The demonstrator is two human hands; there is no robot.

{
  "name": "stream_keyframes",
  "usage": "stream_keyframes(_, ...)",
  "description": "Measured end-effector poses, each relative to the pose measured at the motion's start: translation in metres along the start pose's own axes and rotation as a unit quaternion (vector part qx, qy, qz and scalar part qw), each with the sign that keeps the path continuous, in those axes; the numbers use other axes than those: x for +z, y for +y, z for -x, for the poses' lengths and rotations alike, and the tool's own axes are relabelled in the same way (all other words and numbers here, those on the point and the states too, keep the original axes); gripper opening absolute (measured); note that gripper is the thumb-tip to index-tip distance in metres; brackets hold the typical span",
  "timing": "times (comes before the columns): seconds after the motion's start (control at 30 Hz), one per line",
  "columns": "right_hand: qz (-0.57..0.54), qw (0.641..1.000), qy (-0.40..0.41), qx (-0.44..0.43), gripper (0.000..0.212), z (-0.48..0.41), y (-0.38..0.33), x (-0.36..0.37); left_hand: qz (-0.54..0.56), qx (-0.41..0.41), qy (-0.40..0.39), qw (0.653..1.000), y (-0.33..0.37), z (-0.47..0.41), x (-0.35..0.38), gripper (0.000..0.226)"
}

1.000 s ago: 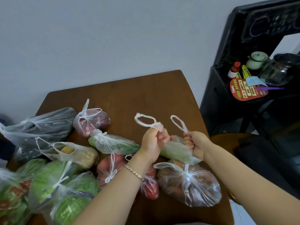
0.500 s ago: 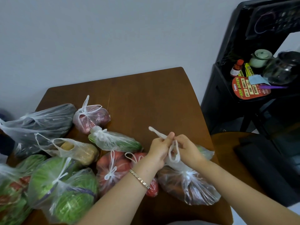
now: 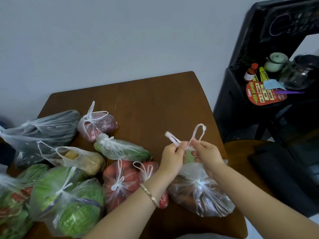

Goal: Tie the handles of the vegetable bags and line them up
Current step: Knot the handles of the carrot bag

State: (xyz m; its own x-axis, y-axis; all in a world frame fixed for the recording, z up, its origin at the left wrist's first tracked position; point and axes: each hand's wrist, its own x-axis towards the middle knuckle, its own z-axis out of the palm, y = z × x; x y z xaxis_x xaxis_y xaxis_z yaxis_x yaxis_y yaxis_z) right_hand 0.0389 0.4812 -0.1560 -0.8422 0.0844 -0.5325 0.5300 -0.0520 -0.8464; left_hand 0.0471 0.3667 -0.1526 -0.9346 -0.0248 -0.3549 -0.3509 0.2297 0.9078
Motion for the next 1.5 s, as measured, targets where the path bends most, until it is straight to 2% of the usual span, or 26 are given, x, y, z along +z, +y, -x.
stream_keyframes(0.07,-0.064,0.993,0.013,0.101,0.016,-0.003,-0.002,0.006,-0.101,0.162,0.017,0.982,-0.004,0.005,0.002,0.026)
stream_keyframes(0.13,-0.058,0.99,0.028,0.125,0.018,-0.003,-0.003,0.011,-0.172,0.271,0.013,0.947,-0.012,0.003,0.001,0.028)
stream_keyframes(0.23,0.041,0.997,0.021,0.068,0.024,0.0,-0.007,0.009,-0.23,0.322,-0.019,0.918,-0.014,-0.002,-0.002,0.02)
stream_keyframes(0.33,0.153,0.987,0.006,-0.045,0.024,0.002,-0.011,0.002,-0.228,0.333,0.006,0.915,-0.01,-0.002,-0.004,0.028)
stream_keyframes(0.4,0.234,0.964,-0.039,-0.12,0.019,0.003,-0.012,-0.003,-0.206,0.317,0.03,0.925,-0.003,0.0,-0.003,0.032)
stream_keyframes(0.47,0.257,0.953,-0.093,-0.133,0.02,0.006,-0.012,-0.006,-0.186,0.279,0.047,0.941,0.0,-0.001,-0.006,0.024)
stream_keyframes(0.57,0.178,0.966,-0.17,-0.084,0.027,0.014,-0.016,-0.014,-0.141,0.205,0.039,0.968,-0.001,-0.006,-0.011,0.021)
stream_keyframes(0.67,0.098,0.962,-0.254,-0.025,0.02,0.014,-0.02,-0.022,-0.087,0.141,0.016,0.986,0.0,-0.004,-0.011,0.02)
stream_keyframes(0.73,0.015,0.959,-0.283,0.024,0.027,0.011,-0.017,-0.026,-0.053,0.099,0.007,0.994,0.001,-0.005,-0.007,0.022)
stream_keyframes(0.8,-0.05,0.963,-0.262,0.045,0.025,0.009,-0.011,-0.024,-0.044,0.047,-0.01,0.998,0.003,-0.007,-0.003,0.026)
stream_keyframes(0.87,-0.062,0.978,-0.195,0.037,0.014,0.01,-0.004,-0.018,-0.043,-0.015,-0.017,0.999,0.002,-0.01,0.001,0.027)
stream_keyframes(0.93,-0.012,0.995,-0.103,0.0,0.001,0.01,0.001,-0.012,-0.041,-0.061,-0.009,0.997,-0.001,-0.011,0.004,0.026)
stream_keyframes(1.03,0.072,0.992,0.012,-0.102,0.007,0.007,0.005,-0.01,-0.049,-0.07,0.023,0.996,-0.006,-0.011,0.007,0.031)
stream_keyframes(1.07,0.092,0.985,0.016,-0.142,0.003,0.008,0.004,-0.009,-0.041,-0.067,0.029,0.996,-0.005,-0.01,0.009,0.031)
stream_keyframes(1.17,0.133,0.959,-0.021,-0.249,0.019,0.011,0.001,-0.008,-0.012,-0.089,0.023,0.996,-0.001,-0.011,0.009,0.035)
stream_keyframes(1.23,0.077,0.962,-0.022,-0.26,0.023,0.012,-0.005,-0.008,0.028,-0.112,0.042,0.992,0.003,-0.015,0.005,0.04)
stream_keyframes(1.33,-0.126,0.981,-0.027,-0.143,0.046,0.01,-0.02,-0.01,0.105,-0.132,0.107,0.98,0.005,-0.023,-0.002,0.037)
stream_keyframes(1.37,-0.222,0.97,-0.044,-0.09,0.053,0.007,-0.022,-0.012,0.117,-0.137,0.127,0.975,0.004,-0.026,-0.004,0.036)
stream_keyframes(1.43,-0.376,0.925,-0.054,-0.014,0.058,-0.001,-0.021,-0.021,0.15,-0.156,0.166,0.962,-0.002,-0.034,-0.009,0.035)
stream_keyframes(1.47,-0.409,0.911,-0.048,0.012,0.057,-0.005,-0.016,-0.029,0.169,-0.164,0.183,0.955,-0.007,-0.039,-0.013,0.035)
stream_keyframes(1.5,-0.409,0.912,-0.028,0.03,0.056,-0.01,-0.011,-0.038,0.171,-0.167,0.197,0.951,-0.014,-0.044,-0.018,0.036)
